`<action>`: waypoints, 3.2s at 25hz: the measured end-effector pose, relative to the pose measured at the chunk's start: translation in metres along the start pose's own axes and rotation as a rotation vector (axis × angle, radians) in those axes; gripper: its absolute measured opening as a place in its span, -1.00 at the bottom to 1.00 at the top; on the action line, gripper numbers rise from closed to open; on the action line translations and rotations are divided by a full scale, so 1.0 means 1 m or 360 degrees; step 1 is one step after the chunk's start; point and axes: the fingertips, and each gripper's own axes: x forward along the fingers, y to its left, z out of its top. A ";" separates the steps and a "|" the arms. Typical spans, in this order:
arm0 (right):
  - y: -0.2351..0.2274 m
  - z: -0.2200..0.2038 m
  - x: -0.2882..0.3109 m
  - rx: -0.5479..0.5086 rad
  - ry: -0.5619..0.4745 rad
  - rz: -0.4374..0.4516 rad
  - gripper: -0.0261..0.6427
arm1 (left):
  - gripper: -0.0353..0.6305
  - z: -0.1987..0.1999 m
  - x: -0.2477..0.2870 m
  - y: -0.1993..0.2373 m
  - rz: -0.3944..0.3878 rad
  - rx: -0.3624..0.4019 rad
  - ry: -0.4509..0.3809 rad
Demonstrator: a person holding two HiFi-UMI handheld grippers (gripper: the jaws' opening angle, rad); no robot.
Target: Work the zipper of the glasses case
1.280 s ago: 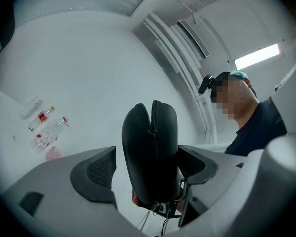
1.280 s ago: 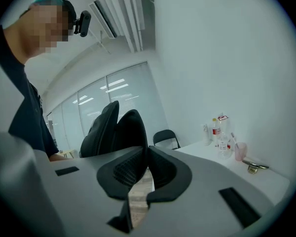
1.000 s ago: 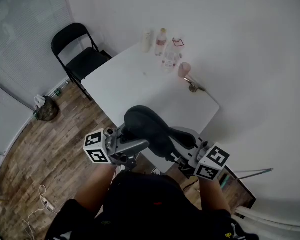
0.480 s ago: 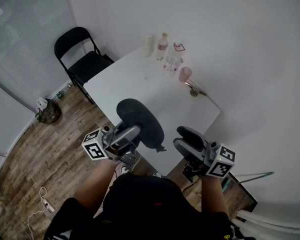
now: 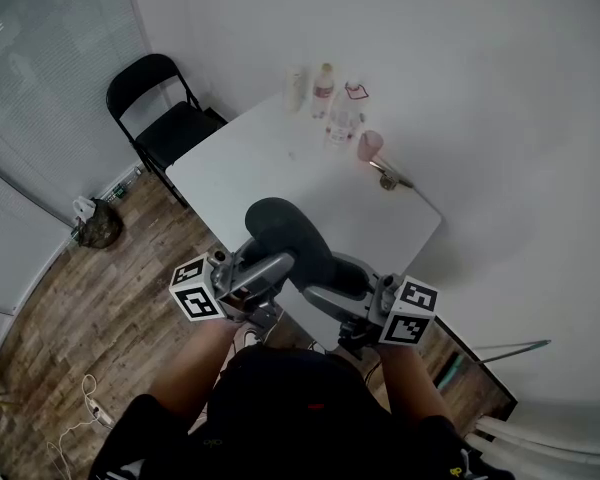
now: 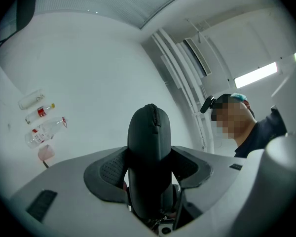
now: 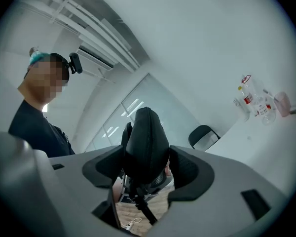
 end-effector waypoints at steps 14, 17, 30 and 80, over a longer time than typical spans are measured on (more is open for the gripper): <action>-0.003 -0.003 -0.013 -0.0038 0.0155 0.0037 -0.10 | 0.07 -0.029 0.017 0.002 0.0054 0.0152 0.0344; -0.005 -0.013 -0.014 -0.0053 0.0243 0.0024 -0.10 | 0.08 -0.035 0.017 0.004 0.0055 0.0116 0.0355; -0.040 0.005 -0.047 -0.0591 0.0130 -0.0368 -0.10 | -0.01 -0.003 0.020 0.053 0.0422 0.0046 0.0074; -0.062 -0.001 -0.045 -0.1385 0.0385 -0.0847 -0.87 | -0.04 -0.026 0.029 0.035 0.0500 0.0391 0.0510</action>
